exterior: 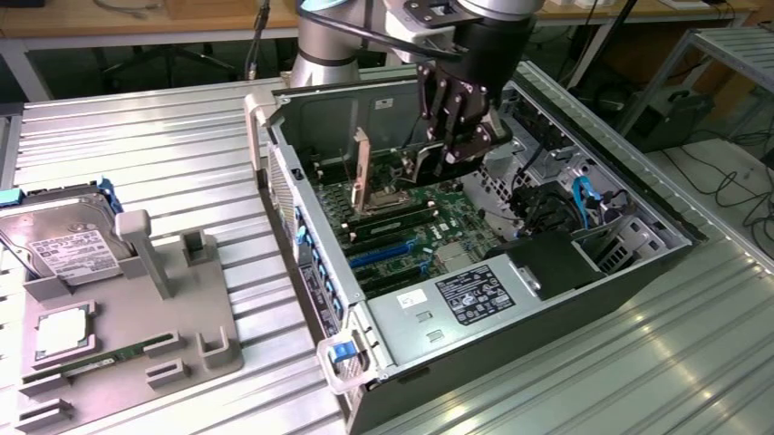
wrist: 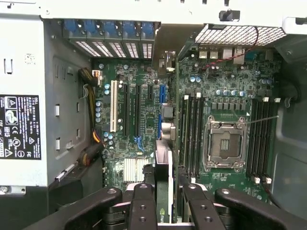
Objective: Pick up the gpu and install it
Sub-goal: 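Insert the gpu into the slot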
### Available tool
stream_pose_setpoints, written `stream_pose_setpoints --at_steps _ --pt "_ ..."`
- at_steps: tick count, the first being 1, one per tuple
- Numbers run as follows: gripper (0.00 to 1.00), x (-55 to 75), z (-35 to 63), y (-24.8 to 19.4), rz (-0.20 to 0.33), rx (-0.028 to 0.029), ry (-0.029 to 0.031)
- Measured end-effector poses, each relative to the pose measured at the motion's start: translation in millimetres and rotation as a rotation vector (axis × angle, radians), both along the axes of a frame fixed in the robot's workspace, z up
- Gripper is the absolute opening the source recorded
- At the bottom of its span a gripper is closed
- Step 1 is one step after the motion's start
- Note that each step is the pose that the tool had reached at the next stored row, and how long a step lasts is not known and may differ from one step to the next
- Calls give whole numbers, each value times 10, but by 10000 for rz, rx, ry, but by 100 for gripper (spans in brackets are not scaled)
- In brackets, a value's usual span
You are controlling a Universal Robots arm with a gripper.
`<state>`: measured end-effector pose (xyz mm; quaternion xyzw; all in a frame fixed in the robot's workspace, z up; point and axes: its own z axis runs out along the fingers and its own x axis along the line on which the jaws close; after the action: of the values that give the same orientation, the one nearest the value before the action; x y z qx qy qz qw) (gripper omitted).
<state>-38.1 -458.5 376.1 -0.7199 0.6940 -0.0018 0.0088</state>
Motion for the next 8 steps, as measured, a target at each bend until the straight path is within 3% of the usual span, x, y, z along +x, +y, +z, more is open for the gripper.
stream_pose_setpoints --at_steps 3,8 --pt "27 -1 -16 0 -3 0 -46" --pt "27 0 -47 0 0 -3 -293"
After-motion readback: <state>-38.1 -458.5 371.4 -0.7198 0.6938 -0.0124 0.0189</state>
